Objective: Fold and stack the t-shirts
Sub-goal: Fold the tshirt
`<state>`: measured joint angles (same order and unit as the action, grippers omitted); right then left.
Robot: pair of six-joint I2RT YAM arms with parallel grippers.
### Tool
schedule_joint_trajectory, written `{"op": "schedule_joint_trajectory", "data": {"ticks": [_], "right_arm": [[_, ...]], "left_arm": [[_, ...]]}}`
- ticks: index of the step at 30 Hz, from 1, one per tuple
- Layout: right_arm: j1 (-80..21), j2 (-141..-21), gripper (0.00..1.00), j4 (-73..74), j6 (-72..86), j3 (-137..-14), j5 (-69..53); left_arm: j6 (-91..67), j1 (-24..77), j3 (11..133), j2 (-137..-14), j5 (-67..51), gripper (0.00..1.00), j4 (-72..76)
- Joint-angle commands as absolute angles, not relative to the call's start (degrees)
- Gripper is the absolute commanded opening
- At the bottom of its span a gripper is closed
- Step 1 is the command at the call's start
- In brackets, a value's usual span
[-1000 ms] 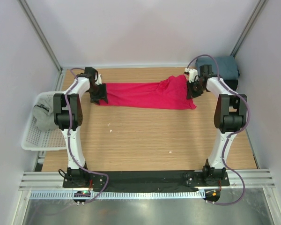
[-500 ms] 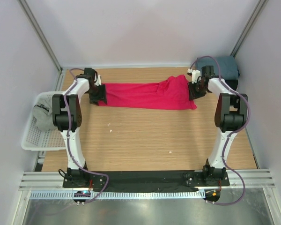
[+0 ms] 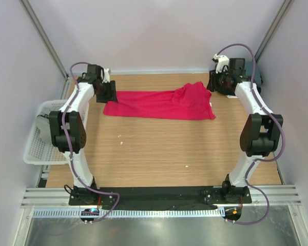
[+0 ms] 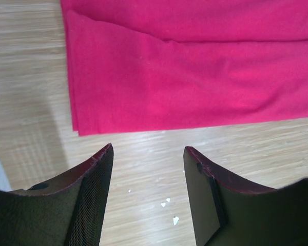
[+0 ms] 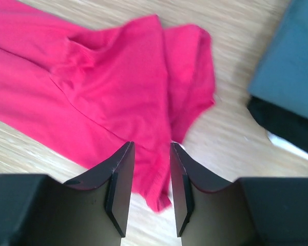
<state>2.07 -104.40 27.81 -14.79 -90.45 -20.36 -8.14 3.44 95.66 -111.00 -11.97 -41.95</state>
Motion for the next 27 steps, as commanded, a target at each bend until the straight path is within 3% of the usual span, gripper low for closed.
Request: {"op": "schedule_joint_trajectory", "data": {"ticks": [1, 7, 27], "right_arm": [[0.18, -111.94, 0.38, 27.51, -11.17, -94.74, -28.03], [-3.6, -118.99, 0.33, 26.28, -9.41, -100.19, -33.13], [-10.02, -142.2, 0.34, 28.74, -3.96, -127.26, -31.64]], "left_arm": [[-6.33, 4.39, 97.12, -117.84, -14.5, 0.57, -40.61], [-4.92, 5.01, 95.72, -121.11, -13.28, 0.56, -37.97], [-5.98, 5.1, 90.97, -121.03, -11.34, 0.56, -37.0]]}}
